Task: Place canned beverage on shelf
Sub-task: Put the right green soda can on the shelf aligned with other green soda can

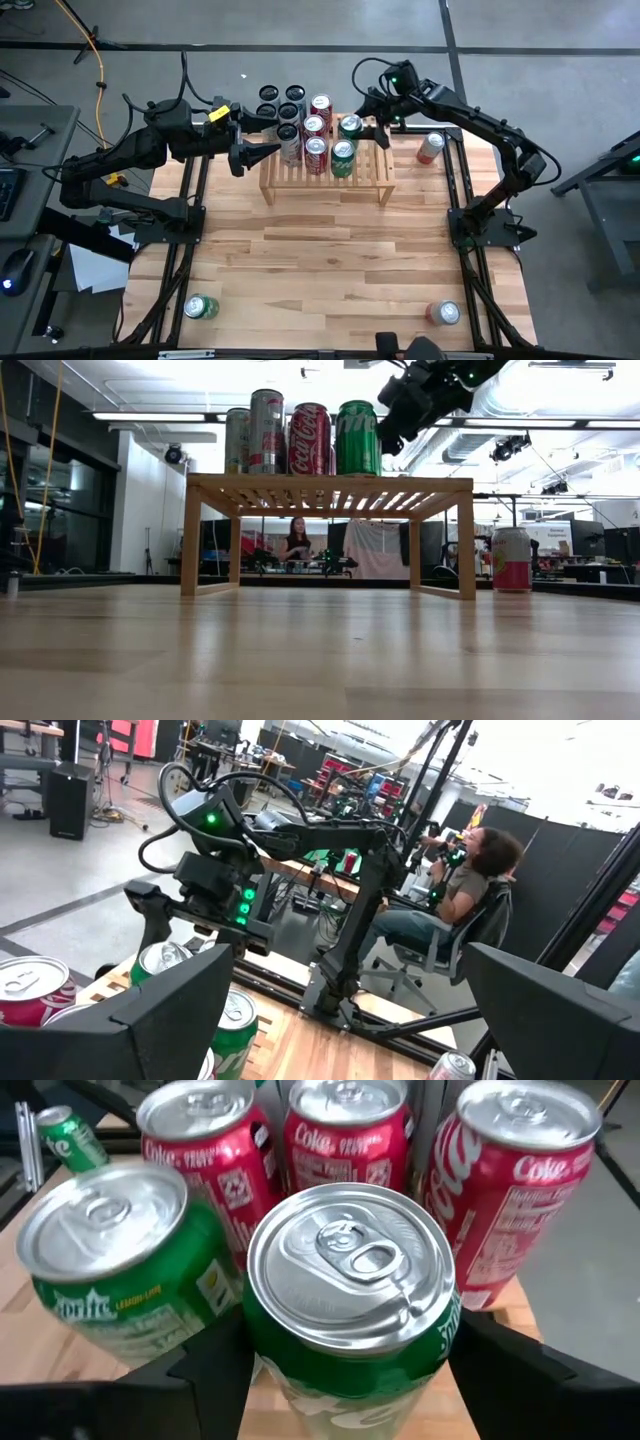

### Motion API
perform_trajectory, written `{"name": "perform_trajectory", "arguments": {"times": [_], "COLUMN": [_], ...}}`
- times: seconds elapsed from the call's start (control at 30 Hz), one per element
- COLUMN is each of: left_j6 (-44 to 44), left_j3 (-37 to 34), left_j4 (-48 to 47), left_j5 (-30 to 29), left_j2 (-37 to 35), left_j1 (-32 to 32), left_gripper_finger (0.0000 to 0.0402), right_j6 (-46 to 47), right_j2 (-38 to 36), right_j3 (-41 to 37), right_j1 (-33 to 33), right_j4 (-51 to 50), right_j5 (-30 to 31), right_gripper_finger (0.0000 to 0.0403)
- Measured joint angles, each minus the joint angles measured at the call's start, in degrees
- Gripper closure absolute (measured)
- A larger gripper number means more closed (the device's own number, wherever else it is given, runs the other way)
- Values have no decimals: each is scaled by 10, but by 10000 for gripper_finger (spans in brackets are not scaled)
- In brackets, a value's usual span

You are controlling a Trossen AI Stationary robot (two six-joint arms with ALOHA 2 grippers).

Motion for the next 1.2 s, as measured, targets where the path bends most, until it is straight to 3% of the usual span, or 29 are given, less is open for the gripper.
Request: {"name": "perform_trajectory", "arguments": {"times": [1.2], "left_j6": [0], "left_j3": [0], "left_j4": [-3], "left_j5": [0], "left_j2": [0], "left_j1": [0], "left_gripper_finger": [14], "right_j6": [13], "right_j2": [0], "right_j3": [0], "right_j1": [32], "right_j4": [29], "right_j5": [-1], "right_gripper_finger": [116]}}
